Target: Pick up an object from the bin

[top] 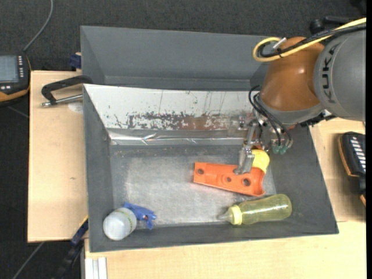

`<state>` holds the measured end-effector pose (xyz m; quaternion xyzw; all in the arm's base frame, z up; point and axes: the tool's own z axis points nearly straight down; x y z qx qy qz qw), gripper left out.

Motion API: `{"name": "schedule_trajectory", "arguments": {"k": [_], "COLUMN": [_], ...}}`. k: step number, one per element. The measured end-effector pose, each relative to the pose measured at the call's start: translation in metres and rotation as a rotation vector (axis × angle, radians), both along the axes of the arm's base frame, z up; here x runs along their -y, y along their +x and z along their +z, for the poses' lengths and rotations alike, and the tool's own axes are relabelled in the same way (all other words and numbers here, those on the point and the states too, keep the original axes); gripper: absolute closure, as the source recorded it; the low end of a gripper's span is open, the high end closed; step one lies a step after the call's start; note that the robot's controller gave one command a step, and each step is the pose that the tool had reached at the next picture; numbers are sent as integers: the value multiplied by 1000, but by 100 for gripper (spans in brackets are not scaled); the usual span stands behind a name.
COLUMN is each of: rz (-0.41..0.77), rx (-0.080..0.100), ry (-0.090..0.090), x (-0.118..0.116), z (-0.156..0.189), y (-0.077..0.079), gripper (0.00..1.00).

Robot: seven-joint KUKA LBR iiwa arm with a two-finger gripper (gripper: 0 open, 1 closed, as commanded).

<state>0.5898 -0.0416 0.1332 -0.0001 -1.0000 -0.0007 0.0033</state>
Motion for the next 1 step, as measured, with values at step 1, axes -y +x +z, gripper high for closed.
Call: {"name": "schedule_trajectory", "arguments": {"k": [1], "rz": [1], "rx": [8], "ry": [-1], "x": [0], "z": [5], "y": [2], "gripper": [0]}}
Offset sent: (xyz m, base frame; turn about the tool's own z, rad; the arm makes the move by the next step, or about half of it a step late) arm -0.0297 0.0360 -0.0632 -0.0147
